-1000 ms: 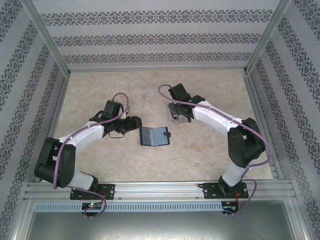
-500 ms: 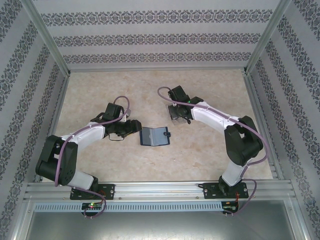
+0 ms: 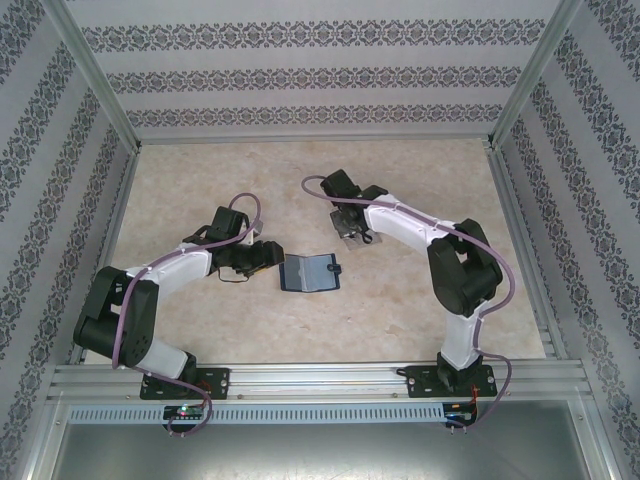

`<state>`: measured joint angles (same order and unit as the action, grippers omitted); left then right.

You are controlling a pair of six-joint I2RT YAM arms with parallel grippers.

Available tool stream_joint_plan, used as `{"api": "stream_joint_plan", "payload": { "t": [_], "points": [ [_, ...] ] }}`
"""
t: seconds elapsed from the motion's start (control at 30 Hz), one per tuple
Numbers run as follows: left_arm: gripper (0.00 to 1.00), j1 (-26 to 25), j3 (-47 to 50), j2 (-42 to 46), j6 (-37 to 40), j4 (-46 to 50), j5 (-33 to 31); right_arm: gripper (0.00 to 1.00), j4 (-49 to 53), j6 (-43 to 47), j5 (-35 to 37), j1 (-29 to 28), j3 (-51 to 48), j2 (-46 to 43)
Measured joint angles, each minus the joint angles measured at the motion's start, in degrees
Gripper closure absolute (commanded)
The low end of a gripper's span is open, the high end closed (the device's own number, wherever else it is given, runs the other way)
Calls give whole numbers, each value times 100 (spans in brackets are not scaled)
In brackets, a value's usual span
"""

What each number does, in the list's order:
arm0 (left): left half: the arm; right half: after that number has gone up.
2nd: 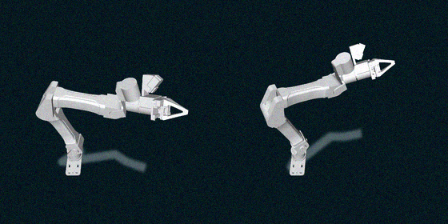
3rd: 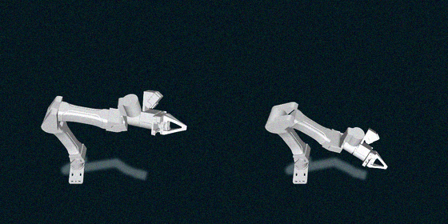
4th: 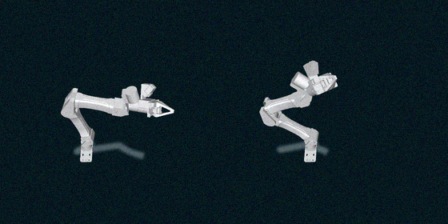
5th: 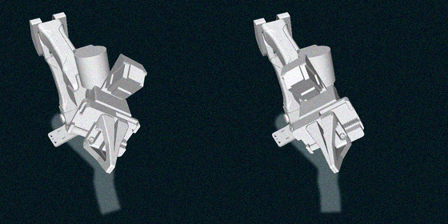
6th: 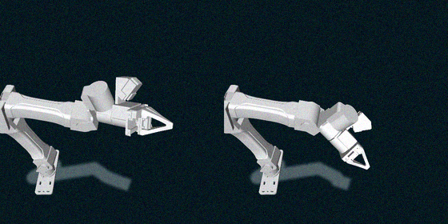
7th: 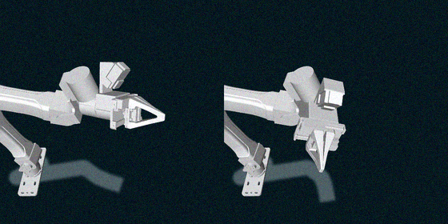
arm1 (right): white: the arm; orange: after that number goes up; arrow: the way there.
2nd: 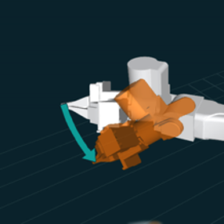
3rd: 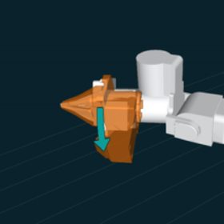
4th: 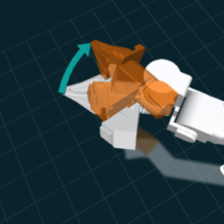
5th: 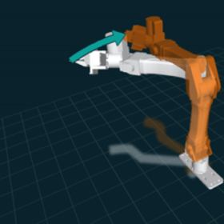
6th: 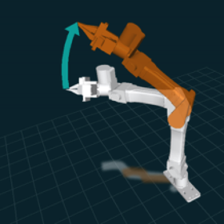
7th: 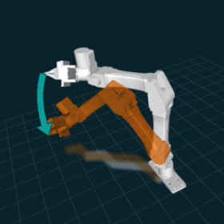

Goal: Put the credit cards into the card holder

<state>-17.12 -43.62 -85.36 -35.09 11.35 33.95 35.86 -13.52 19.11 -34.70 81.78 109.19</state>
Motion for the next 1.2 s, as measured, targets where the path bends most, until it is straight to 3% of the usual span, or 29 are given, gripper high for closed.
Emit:
{"api": "stream_joint_plan", "payload": {
  "t": [0.2,0.3,0.37,0.57,0.93,1.2],
  "points": [
    [40,0,2,0,24,0,-9,69,328,44,754,-197,264,225],
    [40,0,13,0,24,-7,-7,64,431,42,968,-236,337,273],
    [40,0,26,0,24,-13,-4,54,466,35,1088,-260,350,278],
    [40,0,103,15,28,-20,-7,45,544,22,1300,-258,387,282],
    [40,0,166,205,46,-17,-17,45,225,-28,-387,352,105,0],
    [40,0,188,380,42,-17,-101,44,229,-28,-1036,586,96,-52]
  ]
}}
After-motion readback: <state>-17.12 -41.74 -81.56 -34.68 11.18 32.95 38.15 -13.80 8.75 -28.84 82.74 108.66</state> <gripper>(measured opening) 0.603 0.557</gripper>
